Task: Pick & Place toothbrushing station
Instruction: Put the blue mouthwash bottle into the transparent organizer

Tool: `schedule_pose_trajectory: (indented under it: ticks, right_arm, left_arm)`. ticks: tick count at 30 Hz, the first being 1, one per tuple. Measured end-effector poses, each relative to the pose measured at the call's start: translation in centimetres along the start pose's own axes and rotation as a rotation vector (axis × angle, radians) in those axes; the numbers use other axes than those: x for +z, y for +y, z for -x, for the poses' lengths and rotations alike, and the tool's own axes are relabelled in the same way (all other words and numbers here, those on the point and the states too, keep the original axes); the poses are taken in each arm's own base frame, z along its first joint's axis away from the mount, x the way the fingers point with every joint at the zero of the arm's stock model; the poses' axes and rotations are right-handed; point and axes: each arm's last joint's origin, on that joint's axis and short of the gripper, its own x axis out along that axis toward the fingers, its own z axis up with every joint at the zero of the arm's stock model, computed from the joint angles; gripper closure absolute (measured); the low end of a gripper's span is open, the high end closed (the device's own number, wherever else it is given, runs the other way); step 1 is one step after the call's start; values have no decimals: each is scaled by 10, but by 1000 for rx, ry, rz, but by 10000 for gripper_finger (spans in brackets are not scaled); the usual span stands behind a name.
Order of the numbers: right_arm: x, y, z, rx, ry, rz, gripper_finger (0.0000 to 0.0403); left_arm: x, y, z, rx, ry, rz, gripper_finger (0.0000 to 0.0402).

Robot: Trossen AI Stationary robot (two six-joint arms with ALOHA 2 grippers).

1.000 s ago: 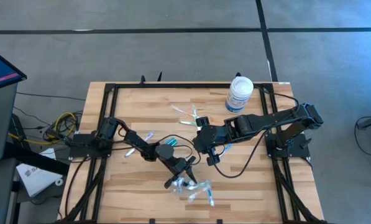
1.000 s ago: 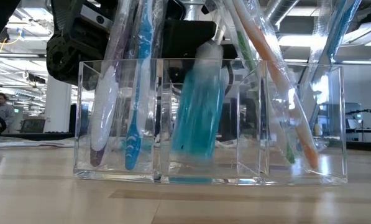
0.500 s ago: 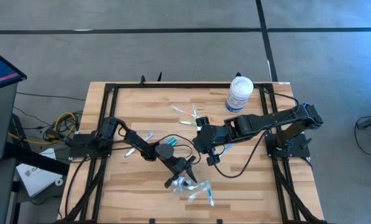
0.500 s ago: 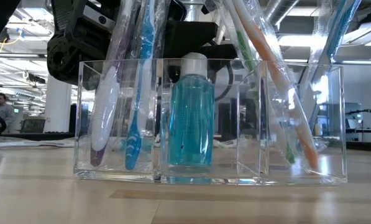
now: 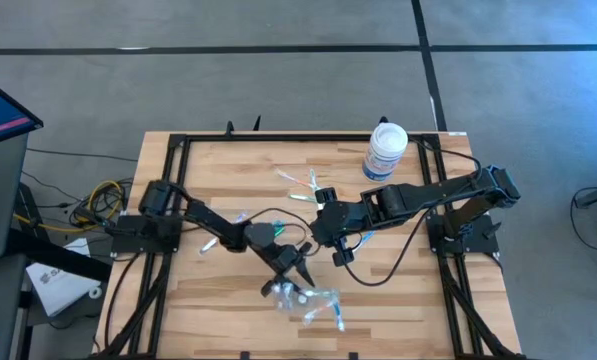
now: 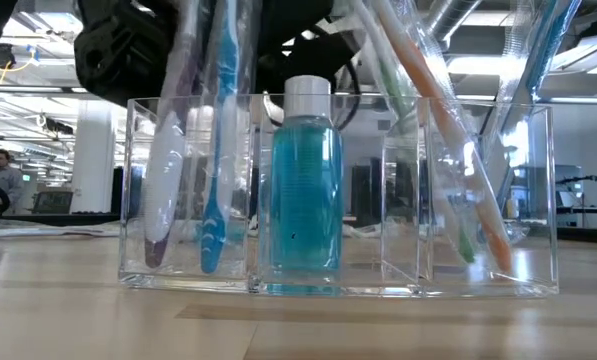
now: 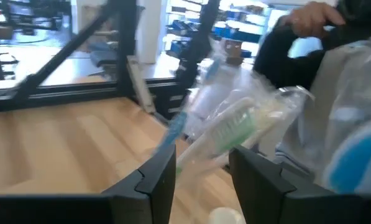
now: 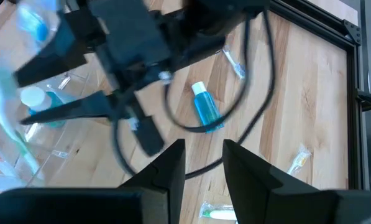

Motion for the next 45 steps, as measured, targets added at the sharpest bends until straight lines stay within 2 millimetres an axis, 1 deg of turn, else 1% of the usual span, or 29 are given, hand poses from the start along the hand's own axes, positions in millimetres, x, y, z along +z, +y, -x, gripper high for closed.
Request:
schedule_pose_trajectory:
  ticks: [5, 9, 12, 15, 18, 21, 24, 29, 37, 45]
  right_arm:
    - [0, 0, 0, 0, 0, 0, 305]
    - [0, 0, 0, 0, 0, 0, 305]
    - [0, 0, 0, 0, 0, -1, 305]
    - [0, 0, 0, 0, 0, -1, 305]
    - [0, 0, 0, 0, 0, -1, 305]
    - [0, 0, 0, 0, -1, -1, 305]
    - [0, 0, 0, 0, -2, -1, 305]
    - [0, 0, 0, -1, -4, -2, 305]
    - [0, 0, 0, -1, -4, -2, 305]
    - [0, 0, 0, -1, -4, -12, 305]
  left_arm:
    - [10, 2, 24, 52, 27, 22, 259]
    - [12, -1, 49, 155, 57, 47, 259]
    - [15, -7, 67, 274, 74, 62, 260]
    - [16, -15, 85, 423, 106, 121, 260]
    - [12, -25, 99, 565, 164, 209, 260]
    - [8, -36, 108, 686, 208, 270, 260]
    - [1, -44, 111, 779, 232, 335, 259]
    - [-12, -53, 111, 831, 293, 414, 263]
    - [-17, -54, 115, 906, 337, 449, 282]
    - [-27, -55, 123, 1000, 436, 480, 283]
